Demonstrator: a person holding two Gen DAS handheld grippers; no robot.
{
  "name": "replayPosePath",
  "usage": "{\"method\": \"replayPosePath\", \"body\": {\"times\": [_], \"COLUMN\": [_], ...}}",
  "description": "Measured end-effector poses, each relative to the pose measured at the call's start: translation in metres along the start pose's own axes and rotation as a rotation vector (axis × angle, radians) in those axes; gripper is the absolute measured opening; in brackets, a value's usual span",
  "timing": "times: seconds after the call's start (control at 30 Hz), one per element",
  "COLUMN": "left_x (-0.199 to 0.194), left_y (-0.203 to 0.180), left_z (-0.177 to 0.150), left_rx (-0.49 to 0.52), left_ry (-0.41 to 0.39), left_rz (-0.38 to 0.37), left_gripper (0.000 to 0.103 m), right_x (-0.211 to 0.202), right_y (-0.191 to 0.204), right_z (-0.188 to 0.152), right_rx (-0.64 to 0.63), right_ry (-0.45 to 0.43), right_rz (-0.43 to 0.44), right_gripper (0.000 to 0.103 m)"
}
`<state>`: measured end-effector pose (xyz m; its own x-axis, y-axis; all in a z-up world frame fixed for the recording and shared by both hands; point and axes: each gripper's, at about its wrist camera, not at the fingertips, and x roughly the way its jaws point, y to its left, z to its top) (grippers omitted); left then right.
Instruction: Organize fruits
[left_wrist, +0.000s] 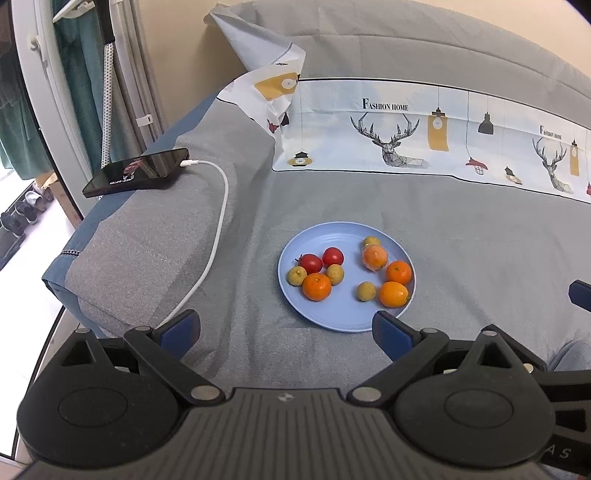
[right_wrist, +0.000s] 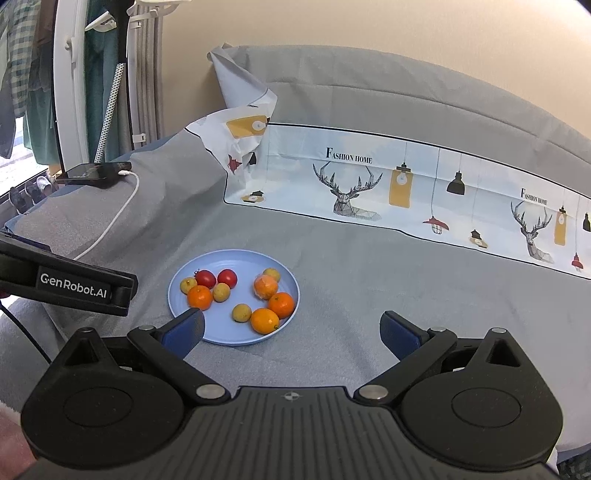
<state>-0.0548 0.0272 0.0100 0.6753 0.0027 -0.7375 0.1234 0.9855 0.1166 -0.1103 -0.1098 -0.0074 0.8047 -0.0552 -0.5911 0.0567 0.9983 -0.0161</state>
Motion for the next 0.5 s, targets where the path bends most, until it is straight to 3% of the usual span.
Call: {"method": "replayPosePath", "body": {"times": [0.5], "left_x": [-0.0006], "left_y": [-0.0007], "left_z": [0.0010], "left_rx": [0.009], "left_ry": [-0.002], "left_rz": [0.005], "left_gripper": [0.101], "right_x": [0.0004], "right_y": [-0.0003], "right_z": [0.0005], "right_rx": [-0.002], "right_ry": [0.002], "right_rz": [0.001], "right_gripper": [0.101]}}
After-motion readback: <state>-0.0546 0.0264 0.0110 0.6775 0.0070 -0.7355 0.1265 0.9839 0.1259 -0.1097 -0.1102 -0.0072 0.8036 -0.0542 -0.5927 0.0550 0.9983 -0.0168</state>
